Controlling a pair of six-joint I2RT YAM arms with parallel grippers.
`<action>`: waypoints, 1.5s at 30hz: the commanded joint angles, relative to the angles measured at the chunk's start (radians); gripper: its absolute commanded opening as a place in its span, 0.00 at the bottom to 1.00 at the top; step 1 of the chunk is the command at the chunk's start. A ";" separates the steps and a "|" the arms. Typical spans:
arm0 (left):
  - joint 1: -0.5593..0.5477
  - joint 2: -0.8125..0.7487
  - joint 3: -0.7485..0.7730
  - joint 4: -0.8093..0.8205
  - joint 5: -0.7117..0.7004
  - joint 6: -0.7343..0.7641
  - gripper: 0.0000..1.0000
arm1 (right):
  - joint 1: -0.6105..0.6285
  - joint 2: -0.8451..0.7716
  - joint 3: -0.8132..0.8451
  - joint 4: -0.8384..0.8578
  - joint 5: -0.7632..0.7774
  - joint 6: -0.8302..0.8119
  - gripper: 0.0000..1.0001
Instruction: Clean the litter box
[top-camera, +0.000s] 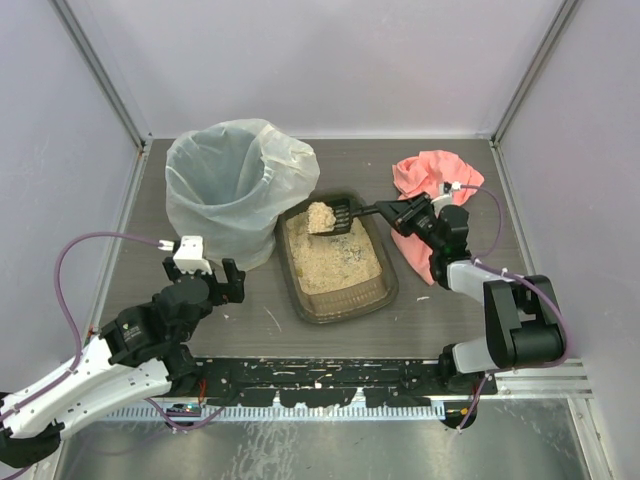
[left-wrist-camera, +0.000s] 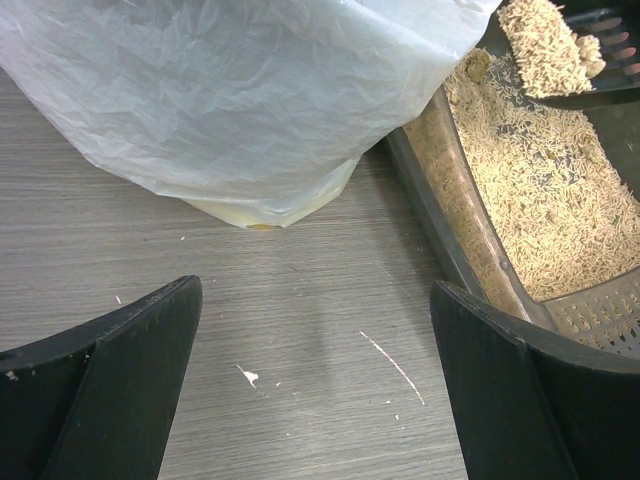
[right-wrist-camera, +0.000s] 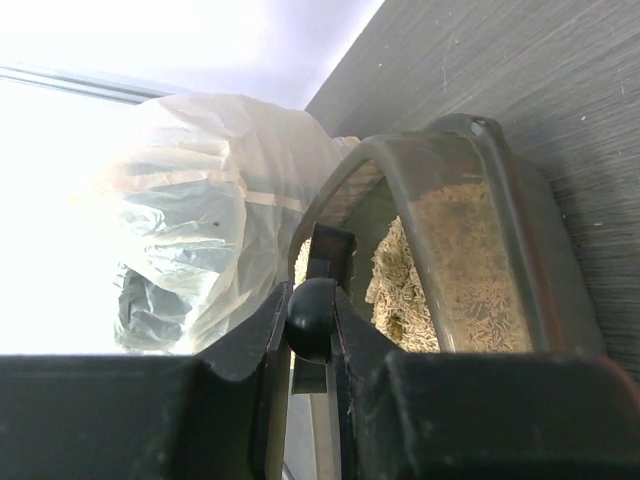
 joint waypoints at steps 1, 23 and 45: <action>-0.004 -0.007 0.023 0.001 -0.020 -0.019 0.98 | -0.046 -0.027 -0.037 0.148 0.011 0.080 0.01; -0.003 0.016 0.016 0.006 -0.006 -0.048 0.98 | -0.088 0.059 -0.100 0.396 -0.150 0.172 0.01; -0.003 0.002 -0.001 0.012 -0.012 -0.044 0.98 | -0.130 0.070 -0.143 0.486 -0.111 0.258 0.01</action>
